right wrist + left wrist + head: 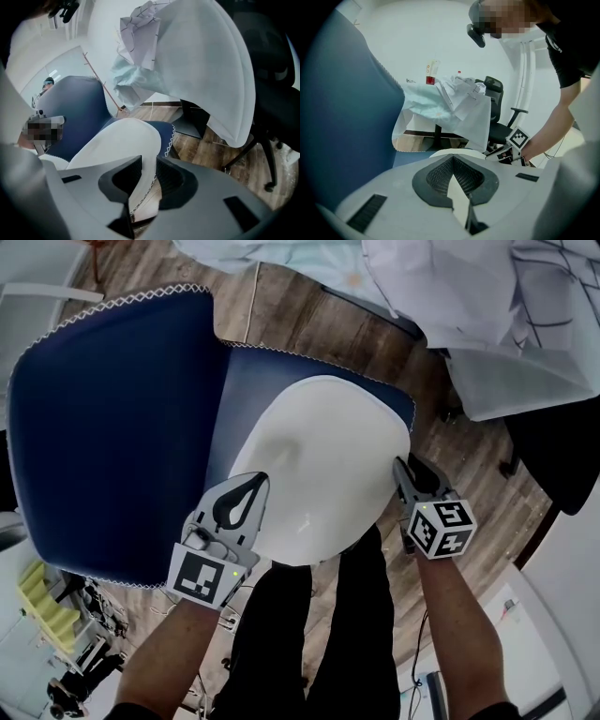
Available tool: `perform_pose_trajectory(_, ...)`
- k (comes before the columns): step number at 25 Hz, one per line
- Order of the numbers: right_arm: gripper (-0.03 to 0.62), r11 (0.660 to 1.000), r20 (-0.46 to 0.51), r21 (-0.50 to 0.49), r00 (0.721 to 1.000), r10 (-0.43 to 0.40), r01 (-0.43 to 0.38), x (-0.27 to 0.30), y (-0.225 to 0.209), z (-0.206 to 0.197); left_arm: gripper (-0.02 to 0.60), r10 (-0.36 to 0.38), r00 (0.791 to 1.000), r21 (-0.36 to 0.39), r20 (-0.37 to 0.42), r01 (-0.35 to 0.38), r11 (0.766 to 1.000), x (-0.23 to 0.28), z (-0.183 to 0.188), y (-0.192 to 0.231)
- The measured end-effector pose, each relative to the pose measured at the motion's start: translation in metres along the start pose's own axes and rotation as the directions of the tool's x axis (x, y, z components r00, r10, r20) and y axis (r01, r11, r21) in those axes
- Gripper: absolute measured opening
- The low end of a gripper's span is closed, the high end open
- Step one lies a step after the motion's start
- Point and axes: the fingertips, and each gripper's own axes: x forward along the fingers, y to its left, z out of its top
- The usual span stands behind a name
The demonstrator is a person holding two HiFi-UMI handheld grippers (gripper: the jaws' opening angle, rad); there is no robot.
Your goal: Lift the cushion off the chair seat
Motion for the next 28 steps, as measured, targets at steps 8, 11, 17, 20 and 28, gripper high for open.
perform_pose_trajectory(8,0.061,0.999,0.053,0.029,0.998,0.032,-0.034,-0.024,0.01,0.014,0.003,0.004,1.0,-0.004,0.013,-0.004,1.0,-0.006,0.009,0.001)
perform_pose_trajectory(11,0.055,0.998,0.073,0.036,0.996,0.045,-0.047,-0.033,0.017,0.024,0.003,0.01,1.0,-0.011,0.022,-0.01,1.0,-0.007,0.016,0.001)
perform_pose_trajectory(17,0.051,0.998,0.105,0.02,0.993,0.059,-0.061,-0.049,0.035,0.044,0.003,0.019,0.999,-0.003,0.033,-0.019,1.0,-0.015,0.022,0.0)
perform_pose_trajectory(20,0.048,0.997,0.123,-0.009,0.99,0.072,-0.071,-0.056,0.046,0.054,0.003,0.02,0.999,0.0,0.036,-0.02,1.0,-0.021,0.027,-0.001)
perform_pose_trajectory(28,0.041,0.989,0.114,-0.108,0.988,0.109,-0.097,-0.079,0.079,0.074,0.003,-0.013,0.997,-0.015,0.07,0.014,1.0,-0.038,0.061,-0.02)
